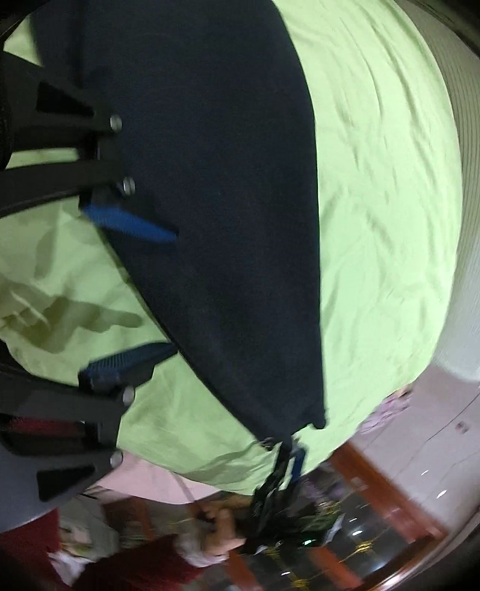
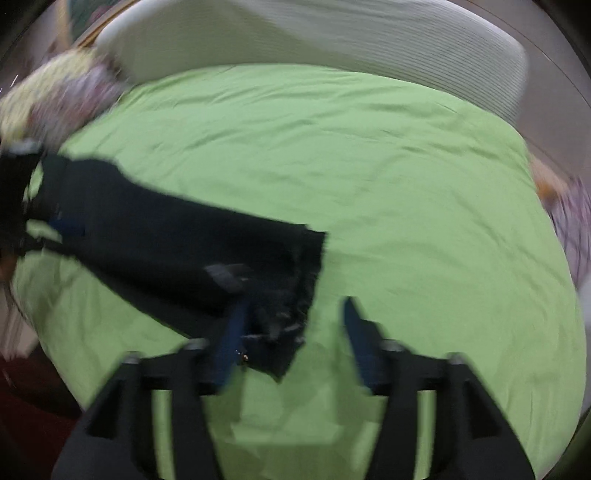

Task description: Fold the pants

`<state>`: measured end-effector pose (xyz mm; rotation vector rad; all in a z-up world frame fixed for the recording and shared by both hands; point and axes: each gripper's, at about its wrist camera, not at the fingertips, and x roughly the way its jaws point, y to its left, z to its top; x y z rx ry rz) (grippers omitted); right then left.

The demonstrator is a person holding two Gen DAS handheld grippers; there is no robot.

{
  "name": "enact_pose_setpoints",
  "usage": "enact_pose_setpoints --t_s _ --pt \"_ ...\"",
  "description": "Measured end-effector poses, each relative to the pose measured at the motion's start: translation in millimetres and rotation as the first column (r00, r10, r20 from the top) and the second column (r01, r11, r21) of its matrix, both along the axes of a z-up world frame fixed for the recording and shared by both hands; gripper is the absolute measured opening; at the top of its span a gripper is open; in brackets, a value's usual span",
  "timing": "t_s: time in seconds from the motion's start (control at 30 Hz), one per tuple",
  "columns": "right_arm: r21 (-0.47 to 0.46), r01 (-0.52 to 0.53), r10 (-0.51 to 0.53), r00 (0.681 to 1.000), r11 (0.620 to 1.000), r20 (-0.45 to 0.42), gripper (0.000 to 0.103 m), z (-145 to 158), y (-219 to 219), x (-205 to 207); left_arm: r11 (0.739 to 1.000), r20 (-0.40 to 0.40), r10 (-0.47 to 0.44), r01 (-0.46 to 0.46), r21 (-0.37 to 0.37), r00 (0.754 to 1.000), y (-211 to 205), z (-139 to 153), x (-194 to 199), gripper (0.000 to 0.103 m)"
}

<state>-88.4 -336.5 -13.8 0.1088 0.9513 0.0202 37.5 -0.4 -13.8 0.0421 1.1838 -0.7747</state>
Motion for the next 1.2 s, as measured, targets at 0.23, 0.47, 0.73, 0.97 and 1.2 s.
enact_pose_setpoints --t_s 0.23,0.47,0.73,0.97,1.2 --pt "0.165 -0.032 0.003 0.985 0.986 0.171 0.065 30.1 44.5 -21.6 0.958 -0.037 0.284 -0.286 -0.039 0.958 69.2 8.8 -21.4 0.073" --pt "0.184 -0.327 0.289 0.935 0.927 0.205 0.065 13.3 174.0 24.9 0.794 -0.098 0.596 -0.603 -0.074 0.797 172.6 7.9 -28.3 0.073" --pt "0.068 -0.518 0.501 0.848 0.853 0.174 0.064 2.7 298.7 84.6 0.621 -0.081 0.774 -0.777 -0.101 0.629 257.3 25.7 1.4 0.074" --pt "-0.082 -0.568 0.574 0.816 0.819 0.073 0.045 -17.7 345.4 114.6 0.503 -0.094 0.855 -0.86 -0.085 0.51 298.9 15.4 39.6 0.074" --pt "-0.164 -0.578 0.59 0.807 0.799 0.027 0.006 -20.9 338.9 120.7 0.493 -0.069 0.865 -0.867 -0.07 0.497 301.3 0.4 53.6 0.012"
